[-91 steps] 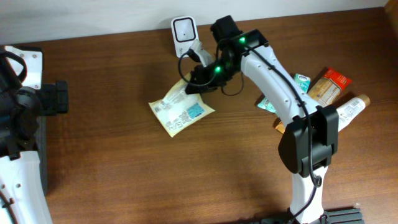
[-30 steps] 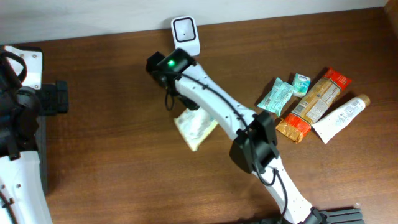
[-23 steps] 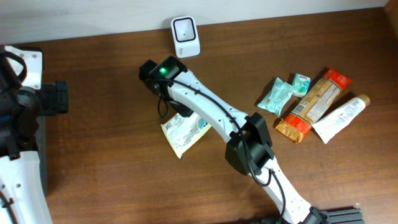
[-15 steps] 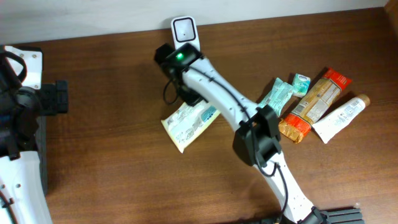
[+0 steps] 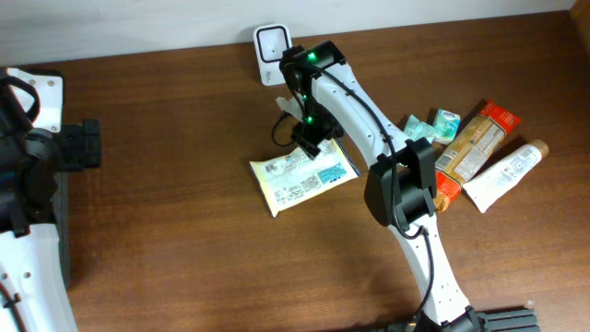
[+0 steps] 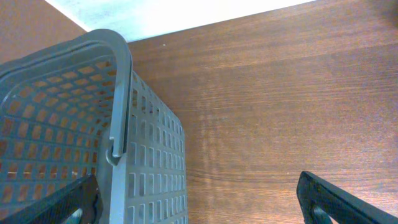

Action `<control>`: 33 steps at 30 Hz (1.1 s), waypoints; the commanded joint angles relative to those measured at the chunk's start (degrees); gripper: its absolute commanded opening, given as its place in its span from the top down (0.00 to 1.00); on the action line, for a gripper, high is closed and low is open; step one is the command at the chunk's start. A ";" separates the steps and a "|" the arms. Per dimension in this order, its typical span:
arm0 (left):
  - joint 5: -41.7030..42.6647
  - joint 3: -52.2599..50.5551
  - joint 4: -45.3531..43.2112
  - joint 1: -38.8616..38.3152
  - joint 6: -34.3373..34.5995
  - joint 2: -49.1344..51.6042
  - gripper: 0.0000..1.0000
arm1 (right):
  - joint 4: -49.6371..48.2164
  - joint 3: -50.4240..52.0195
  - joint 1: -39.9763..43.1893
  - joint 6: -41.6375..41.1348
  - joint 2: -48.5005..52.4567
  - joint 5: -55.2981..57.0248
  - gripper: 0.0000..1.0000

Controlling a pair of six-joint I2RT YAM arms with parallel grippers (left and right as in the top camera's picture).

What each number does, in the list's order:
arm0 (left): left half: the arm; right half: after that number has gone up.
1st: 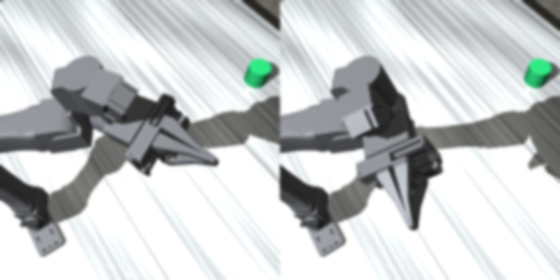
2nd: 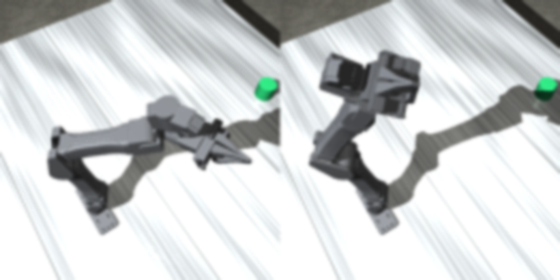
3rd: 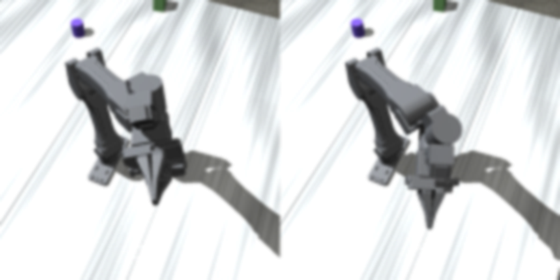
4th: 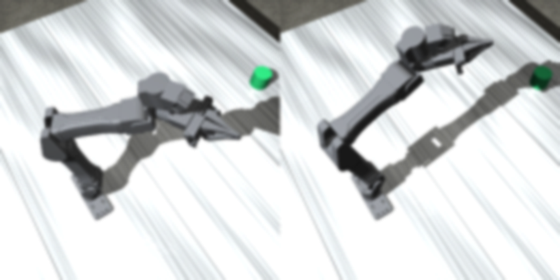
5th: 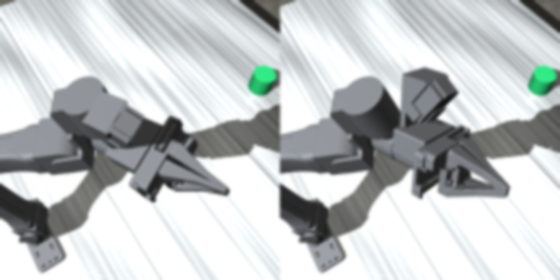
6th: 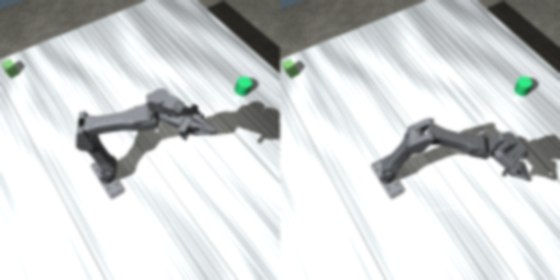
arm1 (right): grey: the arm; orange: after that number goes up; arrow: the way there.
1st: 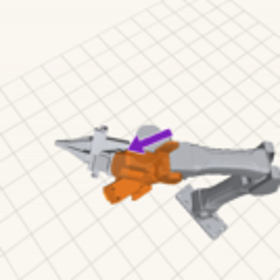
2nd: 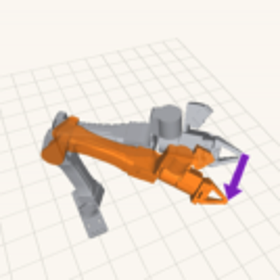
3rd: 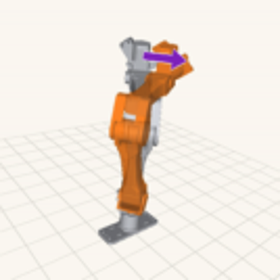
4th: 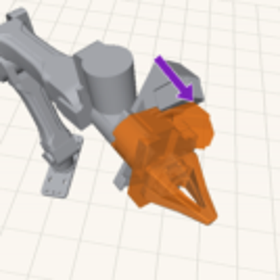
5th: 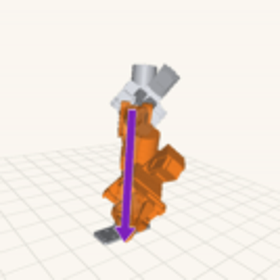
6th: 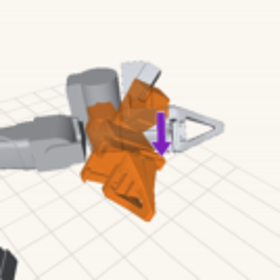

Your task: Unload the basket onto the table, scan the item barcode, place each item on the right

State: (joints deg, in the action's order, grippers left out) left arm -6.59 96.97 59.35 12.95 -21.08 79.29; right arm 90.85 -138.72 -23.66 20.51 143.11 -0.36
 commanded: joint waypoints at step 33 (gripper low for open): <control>0.35 0.57 -0.07 0.24 -0.68 -0.17 0.01 | -15.93 19.30 4.70 26.91 0.85 -14.49 0.92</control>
State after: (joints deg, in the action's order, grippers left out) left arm -6.59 96.97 59.35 12.95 -21.08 79.29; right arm 75.20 -121.43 -19.94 49.80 142.04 -14.92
